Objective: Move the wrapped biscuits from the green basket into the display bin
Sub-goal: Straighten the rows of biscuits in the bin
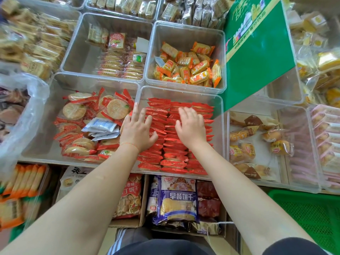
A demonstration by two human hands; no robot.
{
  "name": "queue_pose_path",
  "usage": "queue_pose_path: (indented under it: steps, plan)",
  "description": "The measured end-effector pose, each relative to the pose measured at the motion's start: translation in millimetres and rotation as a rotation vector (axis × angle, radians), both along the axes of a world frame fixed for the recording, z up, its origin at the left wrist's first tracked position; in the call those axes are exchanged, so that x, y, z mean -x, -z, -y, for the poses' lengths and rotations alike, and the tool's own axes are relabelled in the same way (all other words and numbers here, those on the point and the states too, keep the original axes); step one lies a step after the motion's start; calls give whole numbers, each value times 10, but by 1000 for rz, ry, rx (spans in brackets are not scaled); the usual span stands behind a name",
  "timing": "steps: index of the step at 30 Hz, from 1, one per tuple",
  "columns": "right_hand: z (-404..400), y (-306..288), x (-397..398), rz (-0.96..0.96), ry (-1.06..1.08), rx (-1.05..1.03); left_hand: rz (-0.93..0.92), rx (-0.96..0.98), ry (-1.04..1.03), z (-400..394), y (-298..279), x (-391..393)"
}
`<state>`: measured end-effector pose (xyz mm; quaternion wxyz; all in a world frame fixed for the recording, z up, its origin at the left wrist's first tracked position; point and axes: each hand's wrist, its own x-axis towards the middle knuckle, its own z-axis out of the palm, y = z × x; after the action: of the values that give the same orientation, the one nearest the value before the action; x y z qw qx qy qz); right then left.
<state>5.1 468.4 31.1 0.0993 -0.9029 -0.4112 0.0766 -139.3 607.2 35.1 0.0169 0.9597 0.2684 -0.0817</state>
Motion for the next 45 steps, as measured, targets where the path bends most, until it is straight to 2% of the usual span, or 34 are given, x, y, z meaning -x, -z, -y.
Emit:
queue_pose_path:
  steps: [4,8,12,15,19,21,24,25,26,29,31,36,40,45]
  plan:
    - [173,141,-151,-44,227,88,-8,-6,-2,-7,-4,2]
    - [368,376,-95,-101,193,196,3,-2,-1,-1,2,-4]
    - [317,335,-261,-196,150,261,1,1,-5,-4,-2,2]
    - [259,190,-360,-283,173,205,4,-3,-5,-1,-3,4]
    - [296,-83,-315,-12,184,85,0,0,-6,7,-24,8]
    - [346,-254,-267,-173,224,156,0,3,-5,13,-34,4]
    - [379,-419,-170,-636,234,519,20,10,-4,17,-35,11]
    - [392,-414,-143,-706,211,587,28,15,-6,17,-35,14]
    - [408,-392,-120,-709,188,576,33,19,-7,15,-36,15]
    - [468,-286,-125,-519,116,400,29,19,-11,15,-43,9]
    - [500,-287,-125,-457,82,364,24,19,-11,24,-49,14]
    - [569,-295,-152,-213,129,197,19,10,-3,20,-43,13]
    - [539,-189,-133,-330,47,303,18,14,-3,16,-33,21]
    - [446,-177,-166,-337,76,254,33,7,-2,12,-35,7]
